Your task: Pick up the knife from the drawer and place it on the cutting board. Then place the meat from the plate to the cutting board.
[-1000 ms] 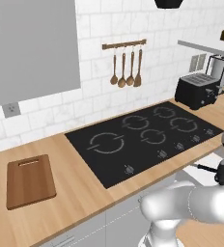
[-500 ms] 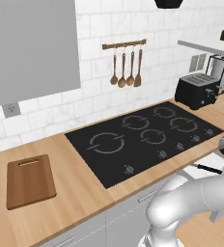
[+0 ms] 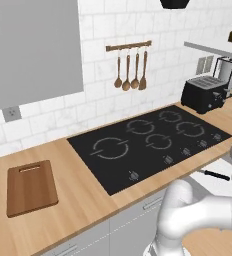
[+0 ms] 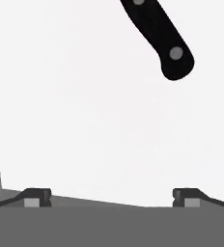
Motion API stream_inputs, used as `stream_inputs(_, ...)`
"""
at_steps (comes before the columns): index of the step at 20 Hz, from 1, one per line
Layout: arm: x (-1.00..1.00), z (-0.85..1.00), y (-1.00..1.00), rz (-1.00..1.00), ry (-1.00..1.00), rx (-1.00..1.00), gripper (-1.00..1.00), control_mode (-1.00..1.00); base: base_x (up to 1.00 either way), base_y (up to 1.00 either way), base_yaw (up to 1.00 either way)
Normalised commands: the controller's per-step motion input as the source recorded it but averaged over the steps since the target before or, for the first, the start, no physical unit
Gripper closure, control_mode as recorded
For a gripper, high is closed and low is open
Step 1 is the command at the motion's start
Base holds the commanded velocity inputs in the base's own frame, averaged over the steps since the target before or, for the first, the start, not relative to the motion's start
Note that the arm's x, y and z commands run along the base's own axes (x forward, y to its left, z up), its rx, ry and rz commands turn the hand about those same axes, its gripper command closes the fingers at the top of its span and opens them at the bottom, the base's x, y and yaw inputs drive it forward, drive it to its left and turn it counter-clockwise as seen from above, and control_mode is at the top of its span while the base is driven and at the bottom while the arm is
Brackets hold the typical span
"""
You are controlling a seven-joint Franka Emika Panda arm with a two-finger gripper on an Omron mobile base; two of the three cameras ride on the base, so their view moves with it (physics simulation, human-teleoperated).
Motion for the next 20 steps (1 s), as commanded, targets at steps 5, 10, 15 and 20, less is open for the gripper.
stream_inputs(5,0.0,-0.48,-0.38,0.02,0.08,0.0,-1.0,-1.0,0.0,0.0,0.0)
stream_inputs(10,0.0,-0.48,-0.4,0.0,0.01,0.0,-1.0,-1.0,0.0,0.0,0.0)
stream_inputs(15,-0.27,-0.14,-0.5,0.0,0.0,0.01,-1.0,-1.0,0.0,0.0,0.0)
stream_inputs(20,-0.09,0.0,-0.55,0.01,0.0,0.08,-1.0,-1.0,0.0,0.0,0.0)
